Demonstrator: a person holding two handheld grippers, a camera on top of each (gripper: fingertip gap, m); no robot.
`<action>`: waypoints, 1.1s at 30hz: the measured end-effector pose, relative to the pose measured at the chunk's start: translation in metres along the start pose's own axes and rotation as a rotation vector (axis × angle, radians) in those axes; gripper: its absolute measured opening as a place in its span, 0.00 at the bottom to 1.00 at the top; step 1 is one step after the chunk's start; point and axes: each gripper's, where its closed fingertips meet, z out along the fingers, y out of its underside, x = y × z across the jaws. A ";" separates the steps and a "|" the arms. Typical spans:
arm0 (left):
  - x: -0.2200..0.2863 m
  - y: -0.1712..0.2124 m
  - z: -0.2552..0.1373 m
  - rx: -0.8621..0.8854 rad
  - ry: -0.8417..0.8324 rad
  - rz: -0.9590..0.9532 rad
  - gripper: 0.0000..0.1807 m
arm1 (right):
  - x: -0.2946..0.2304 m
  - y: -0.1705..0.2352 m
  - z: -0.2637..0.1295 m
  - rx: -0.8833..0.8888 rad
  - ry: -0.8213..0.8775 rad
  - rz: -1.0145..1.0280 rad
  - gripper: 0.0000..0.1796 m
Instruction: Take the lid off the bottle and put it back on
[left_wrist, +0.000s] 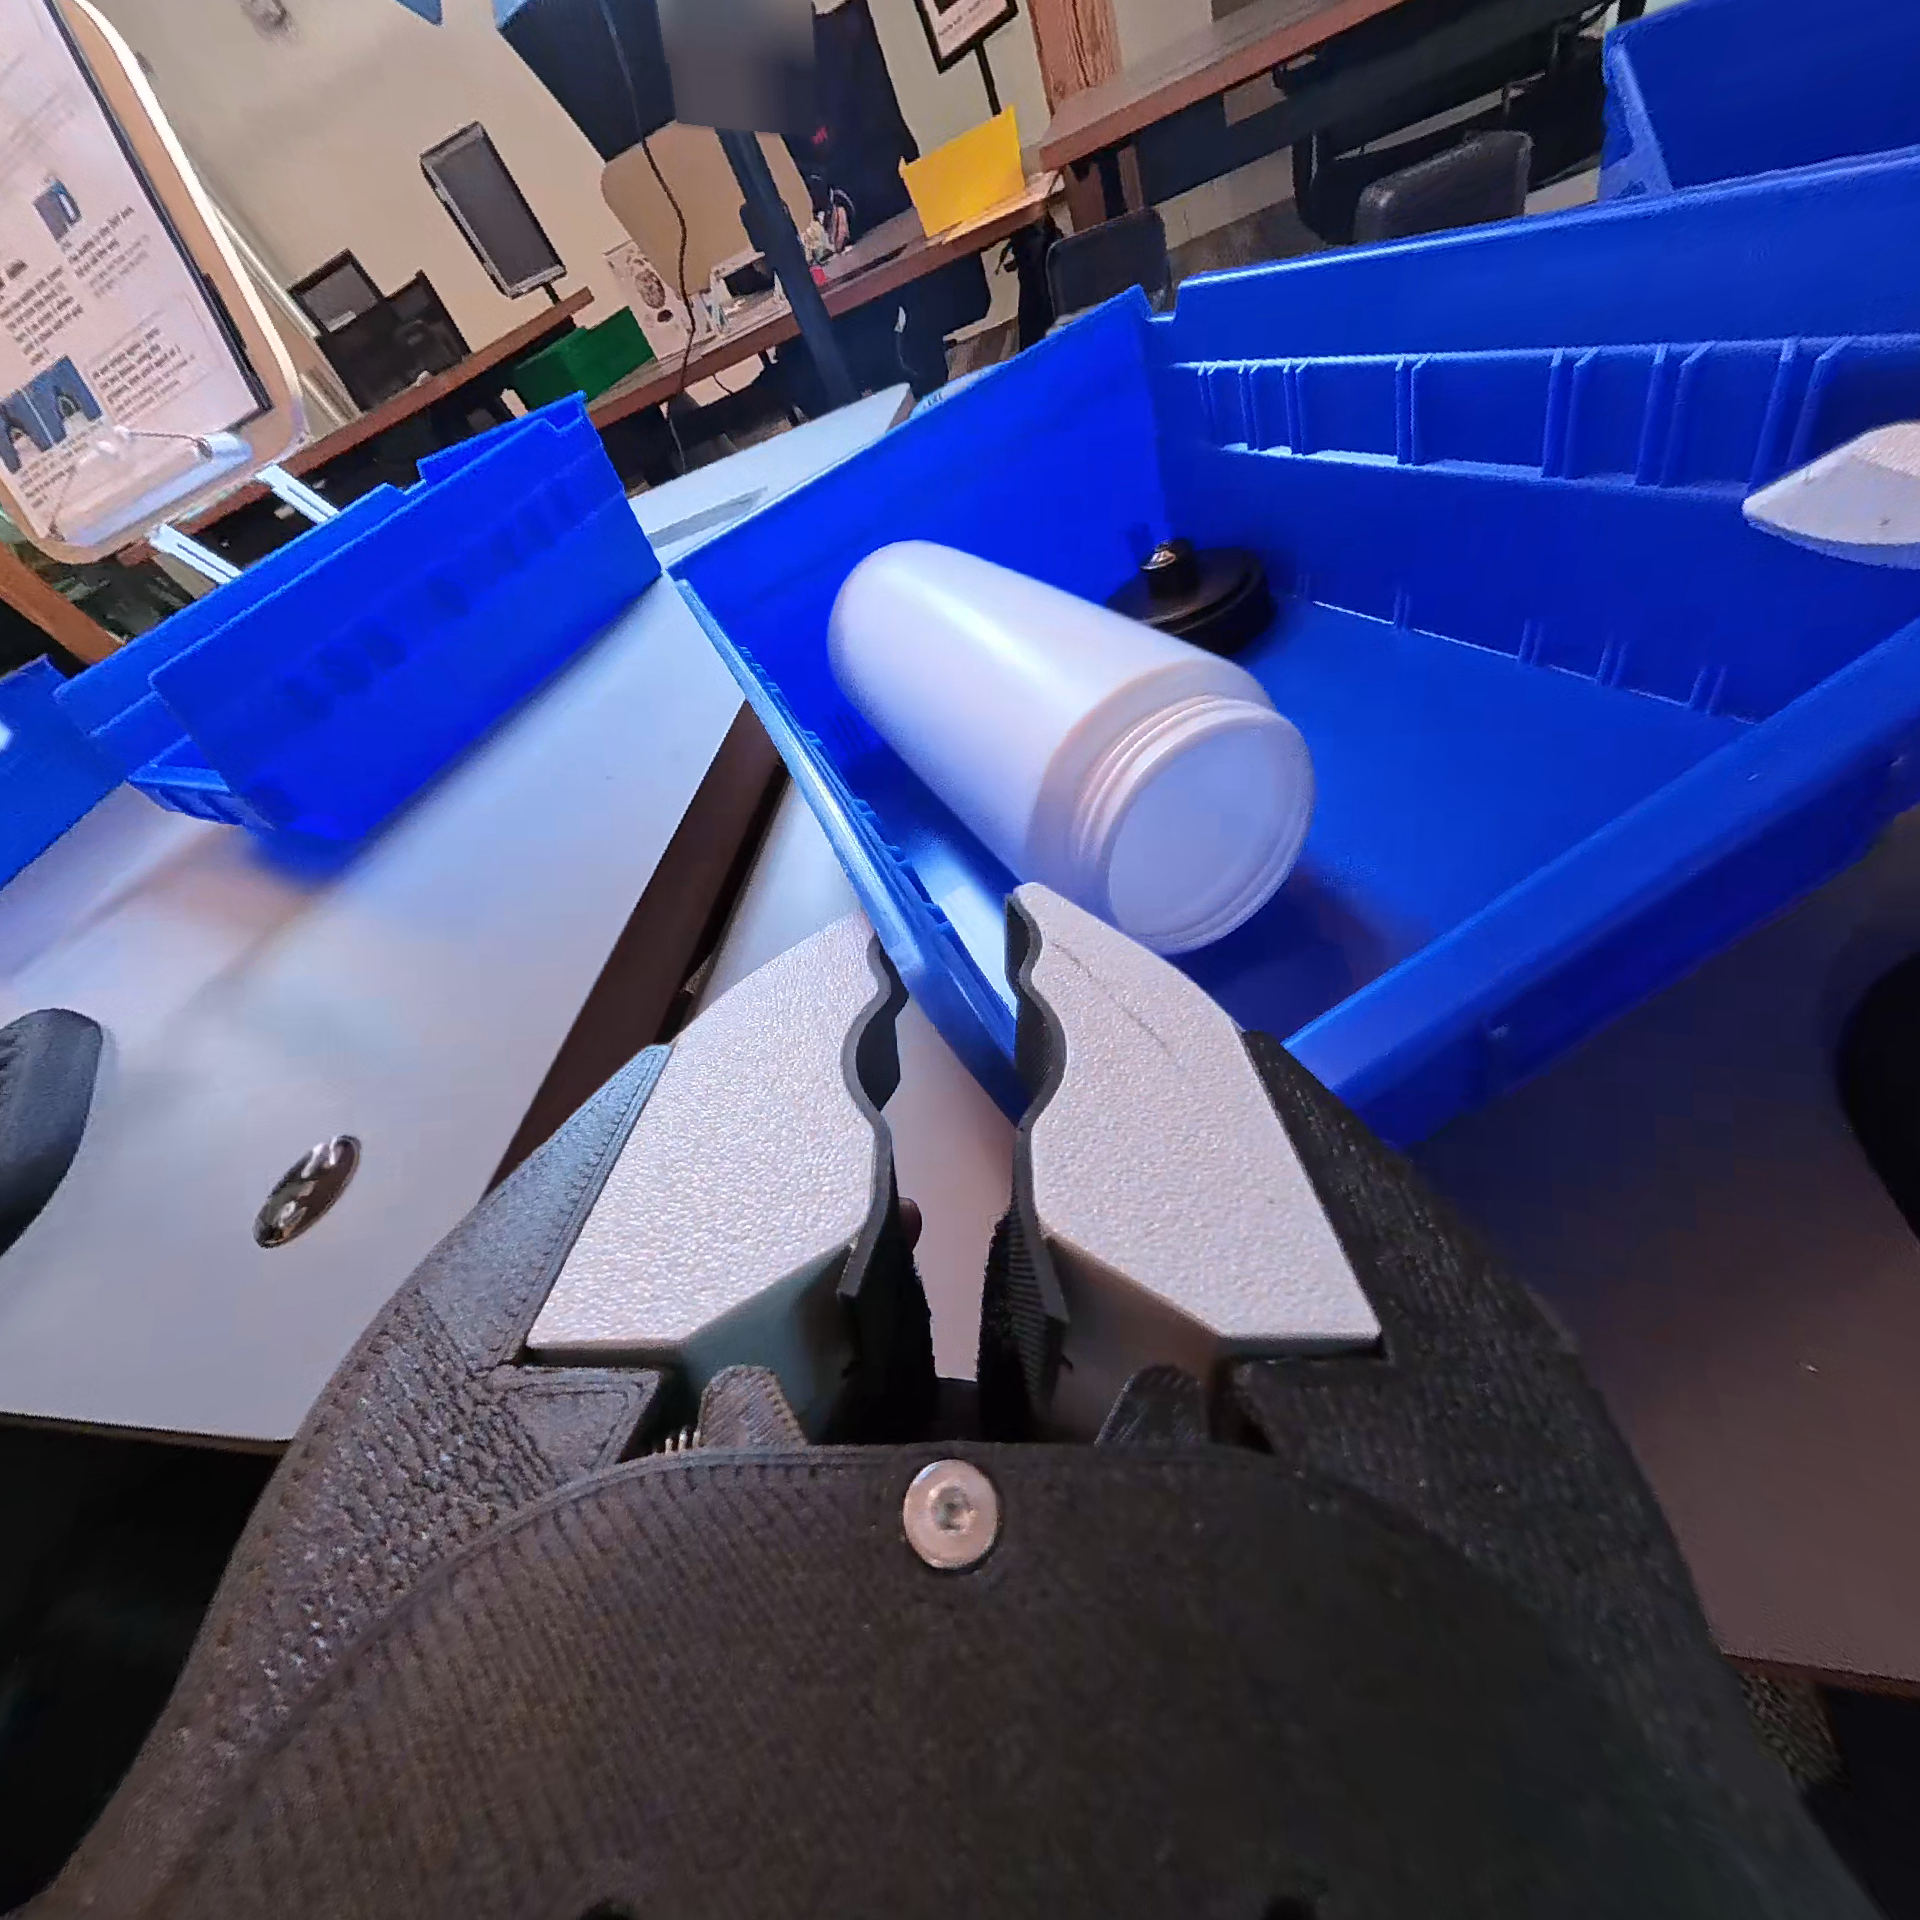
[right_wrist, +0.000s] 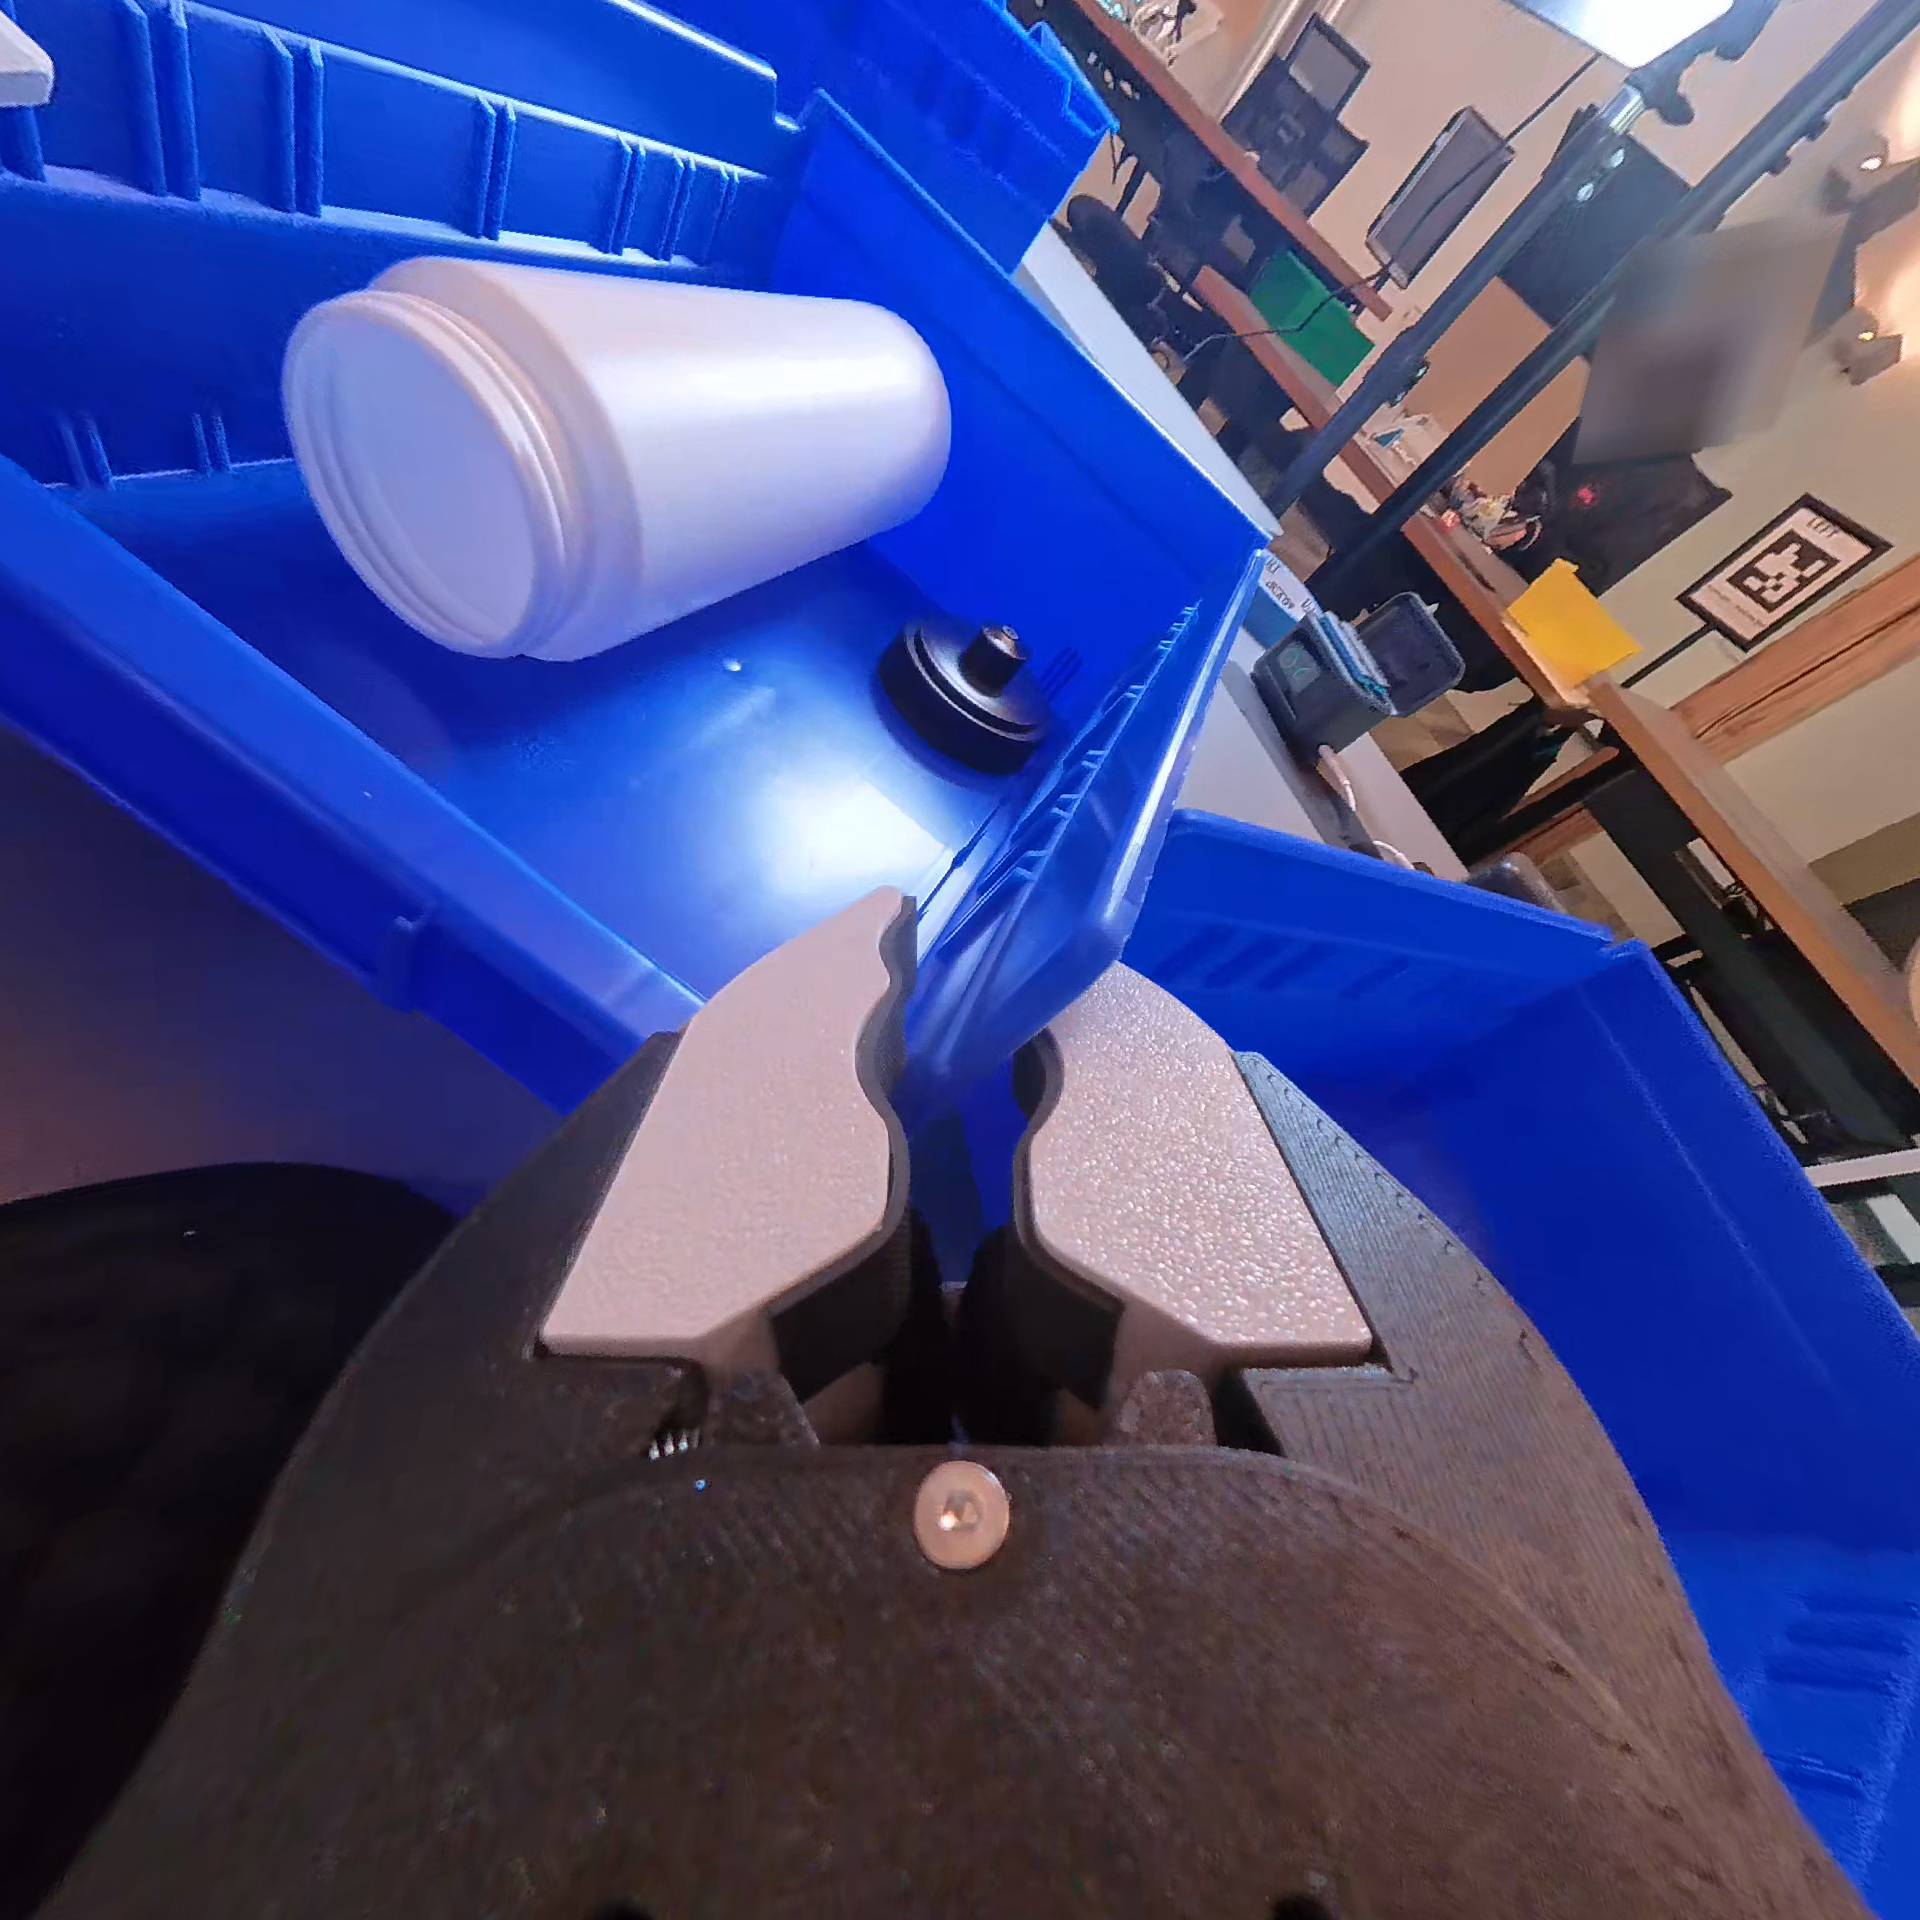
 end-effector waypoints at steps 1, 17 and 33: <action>0.001 0.002 0.002 -0.001 0.001 -0.003 0.10 | -0.001 0.003 0.001 -0.008 -0.007 0.003 0.08; -0.011 -0.075 -0.027 0.267 -0.038 -0.123 0.40 | 0.098 0.021 -0.087 0.042 0.284 0.130 0.57; 0.222 -0.108 0.005 0.117 0.577 -0.056 0.41 | 0.141 0.189 -0.173 -0.511 0.254 0.389 0.07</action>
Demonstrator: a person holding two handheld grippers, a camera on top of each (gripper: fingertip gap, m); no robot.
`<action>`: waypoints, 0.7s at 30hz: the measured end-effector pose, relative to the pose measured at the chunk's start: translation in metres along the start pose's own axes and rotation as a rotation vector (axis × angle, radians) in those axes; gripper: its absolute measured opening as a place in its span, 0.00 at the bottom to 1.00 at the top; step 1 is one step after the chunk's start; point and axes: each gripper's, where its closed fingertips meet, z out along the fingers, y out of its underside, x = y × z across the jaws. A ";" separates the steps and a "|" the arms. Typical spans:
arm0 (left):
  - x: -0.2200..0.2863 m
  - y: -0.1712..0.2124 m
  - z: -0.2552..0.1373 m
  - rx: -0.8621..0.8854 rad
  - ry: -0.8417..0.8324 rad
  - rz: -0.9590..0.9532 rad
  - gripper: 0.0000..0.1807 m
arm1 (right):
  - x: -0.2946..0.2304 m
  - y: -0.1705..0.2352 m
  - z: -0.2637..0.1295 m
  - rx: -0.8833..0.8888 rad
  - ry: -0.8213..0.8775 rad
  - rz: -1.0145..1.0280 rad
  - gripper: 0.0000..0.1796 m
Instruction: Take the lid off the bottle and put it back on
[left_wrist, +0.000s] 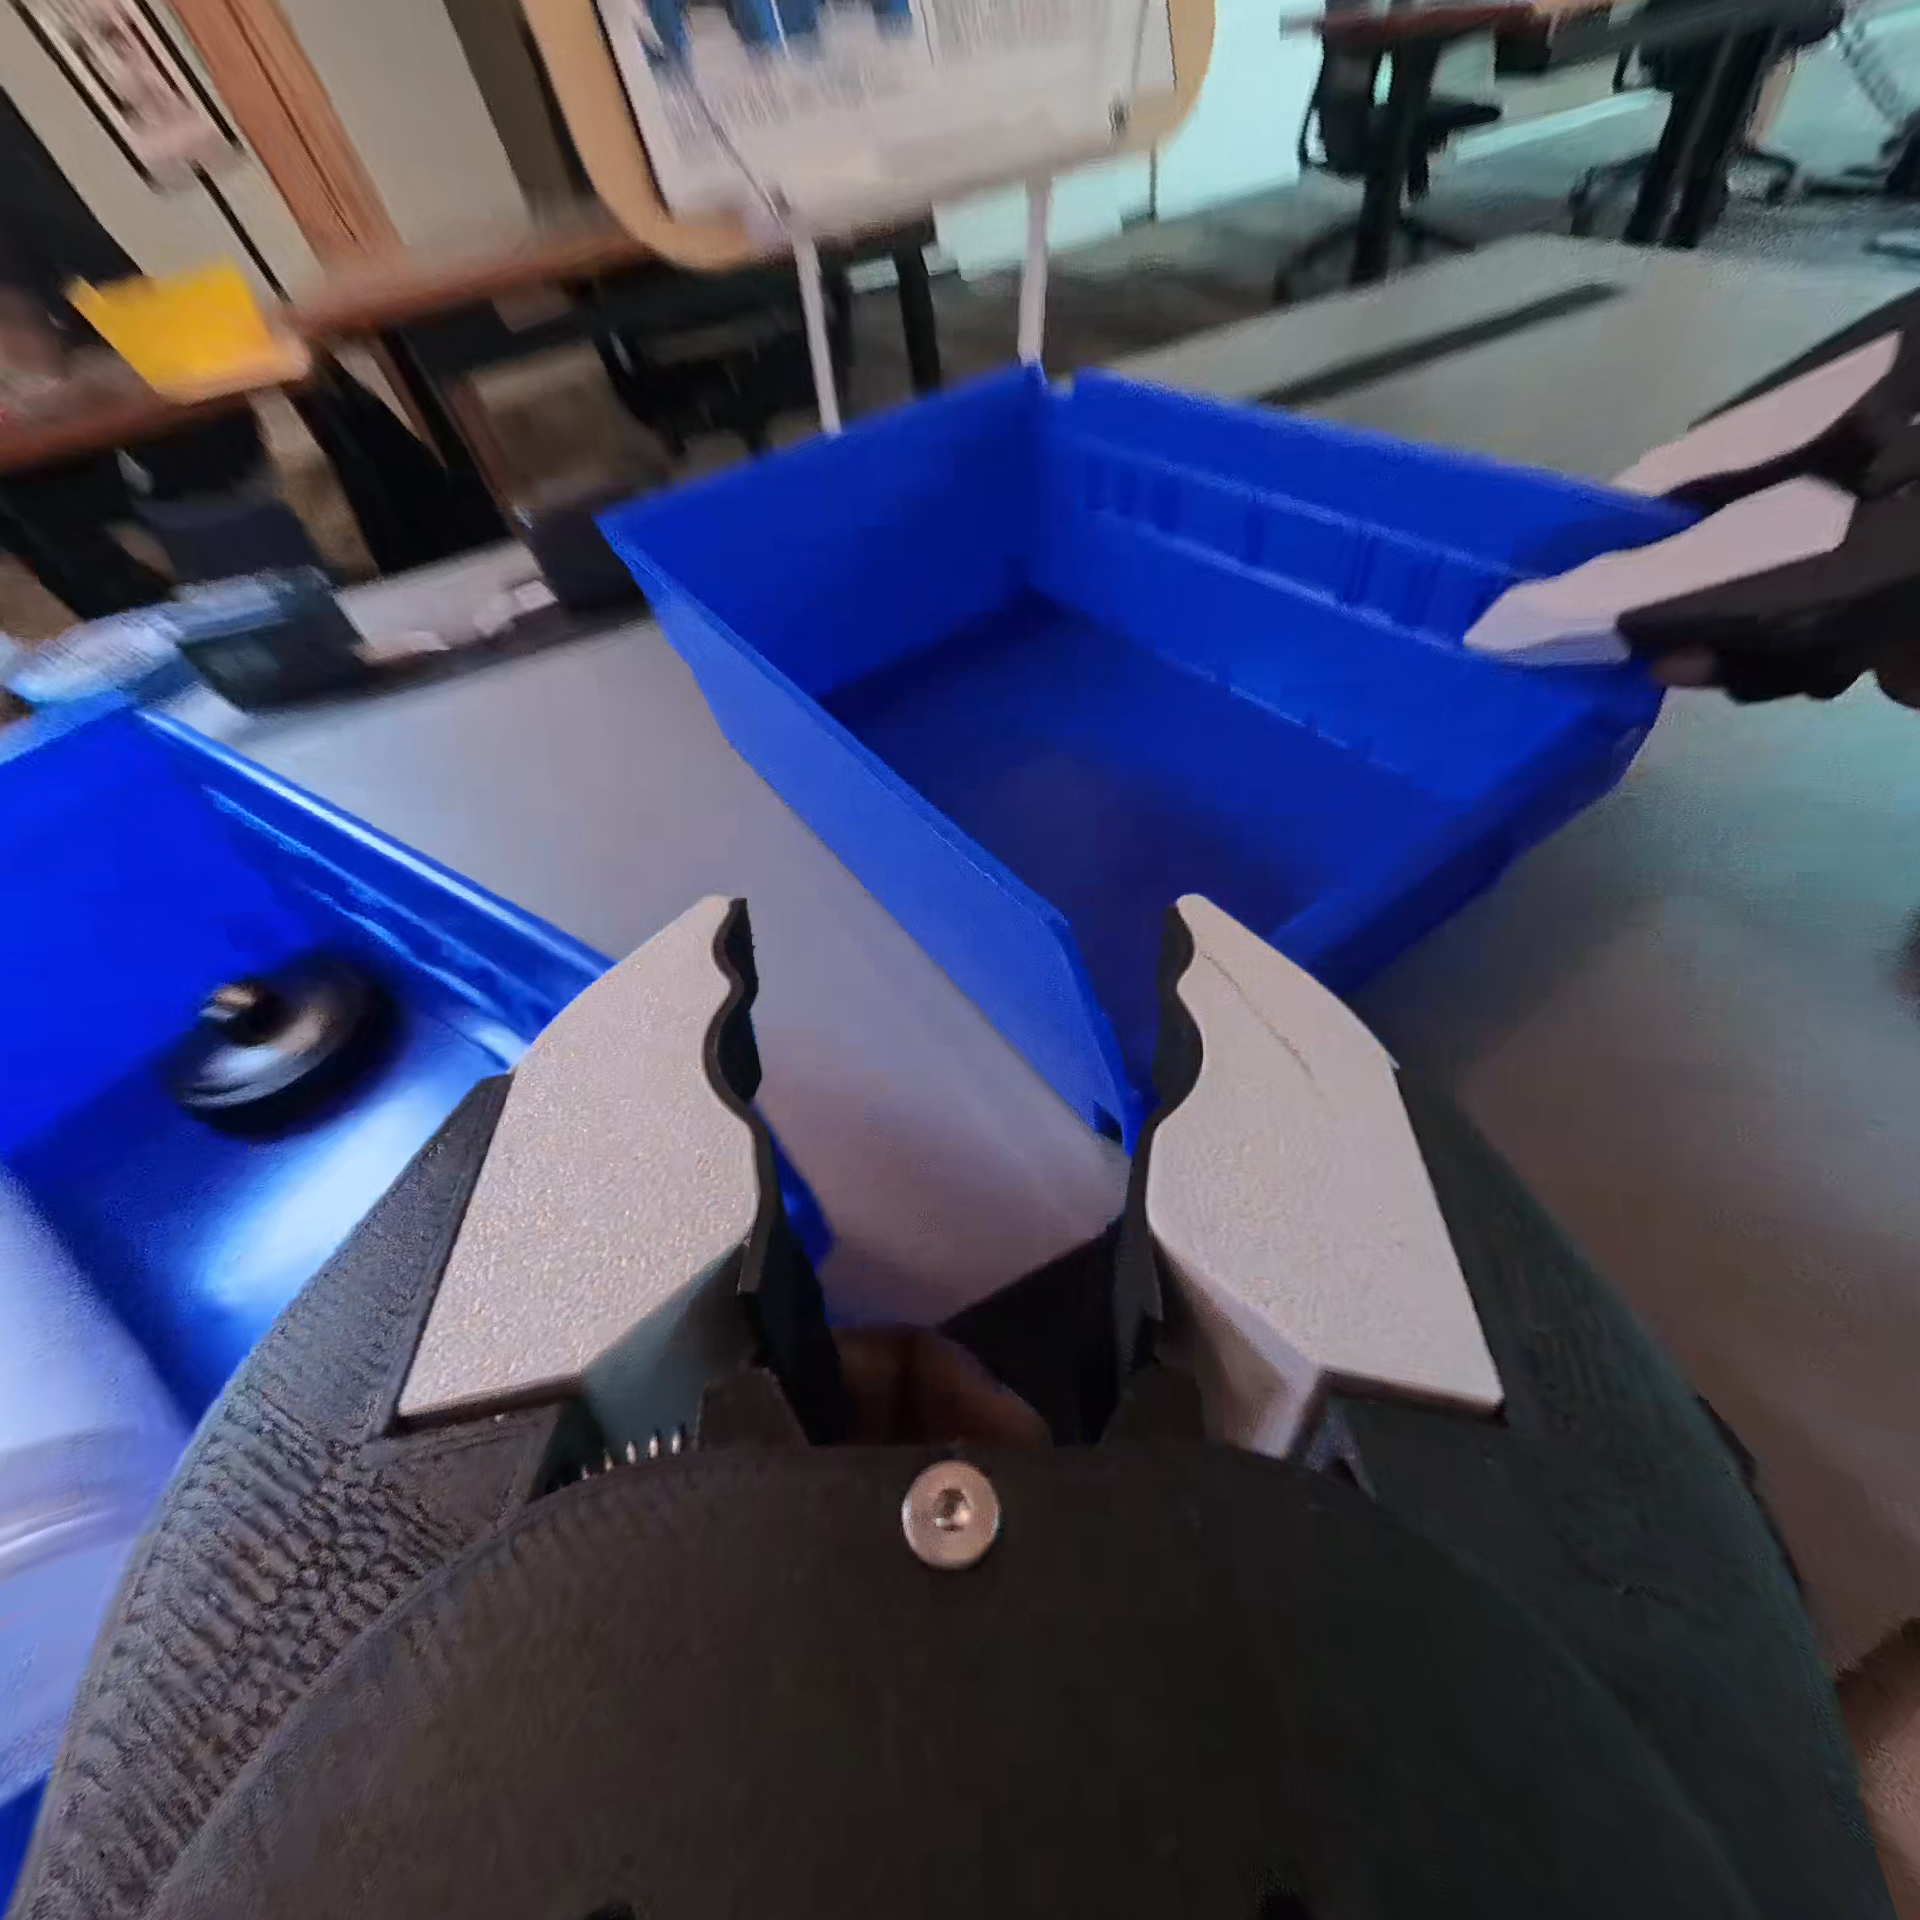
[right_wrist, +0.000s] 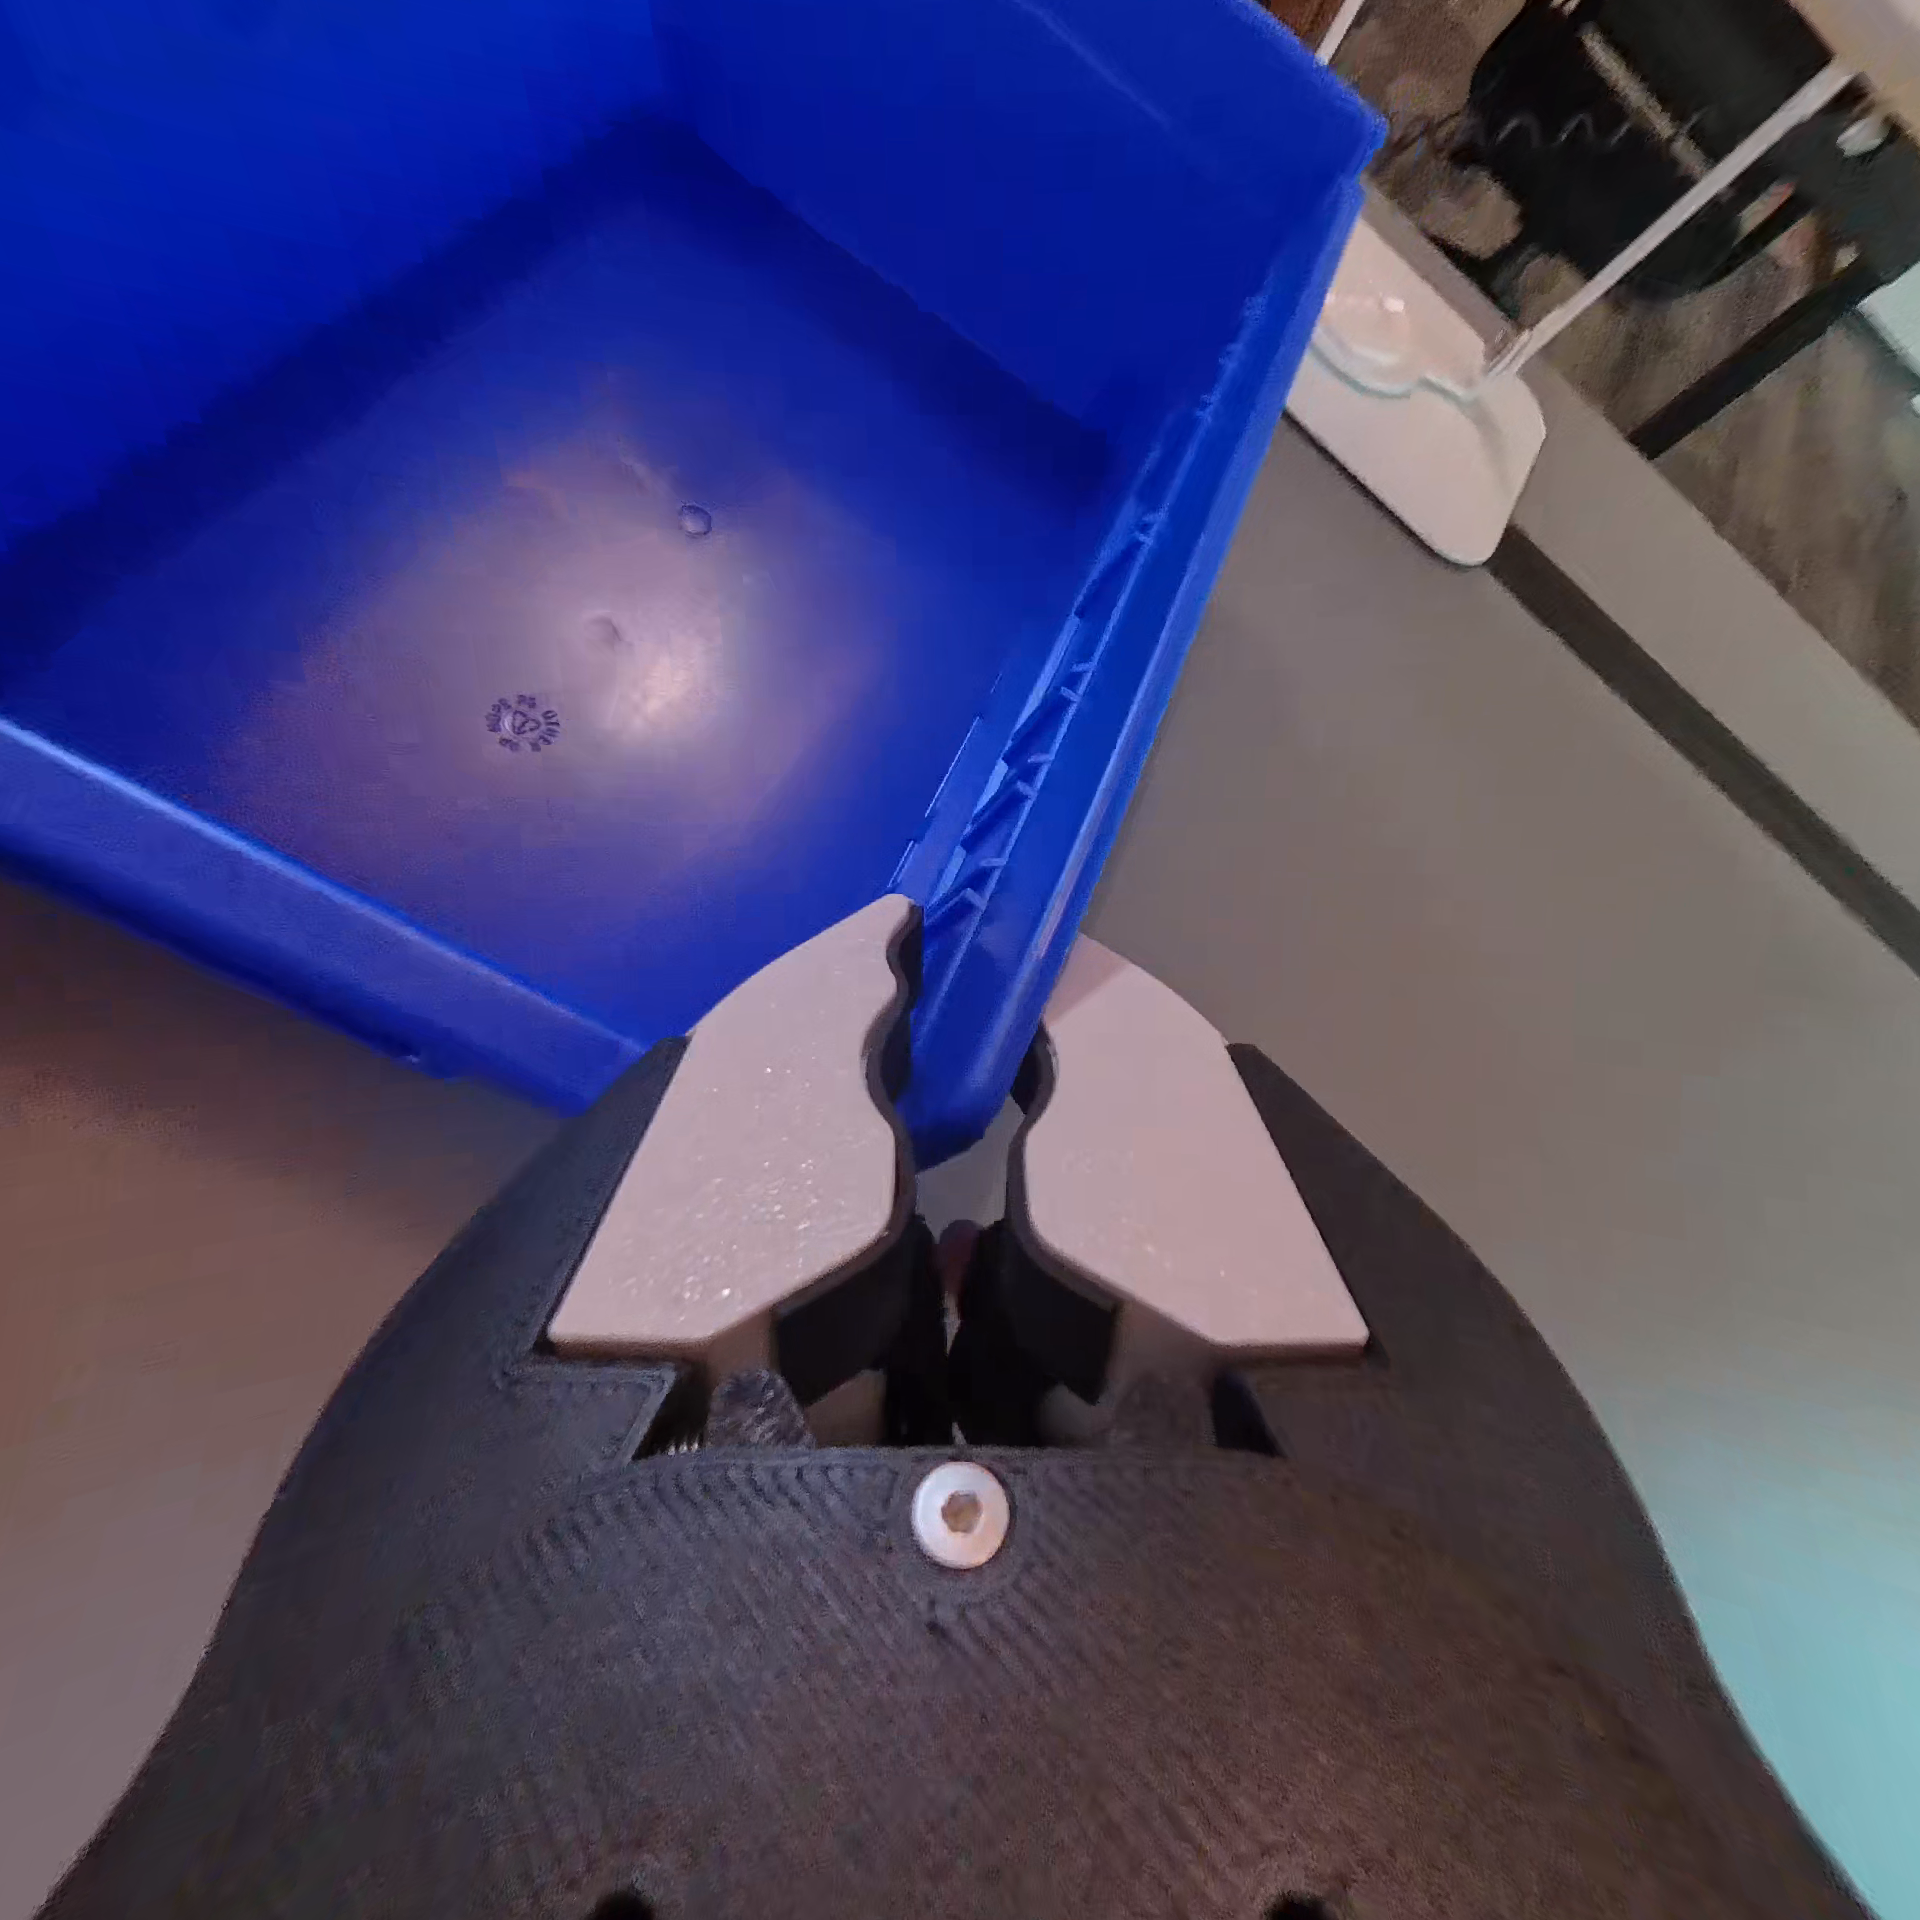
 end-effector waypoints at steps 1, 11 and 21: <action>0.007 0.009 0.010 -0.054 0.026 -0.030 0.41 | 0.000 0.003 -0.003 -0.005 -0.027 0.023 0.07; 0.031 0.003 0.061 -0.134 -0.023 0.070 0.12 | 0.019 0.010 -0.014 0.032 0.036 -0.048 0.07; 0.162 -0.076 0.133 0.054 0.208 0.167 0.13 | 0.148 0.079 -0.092 0.046 0.323 0.057 0.07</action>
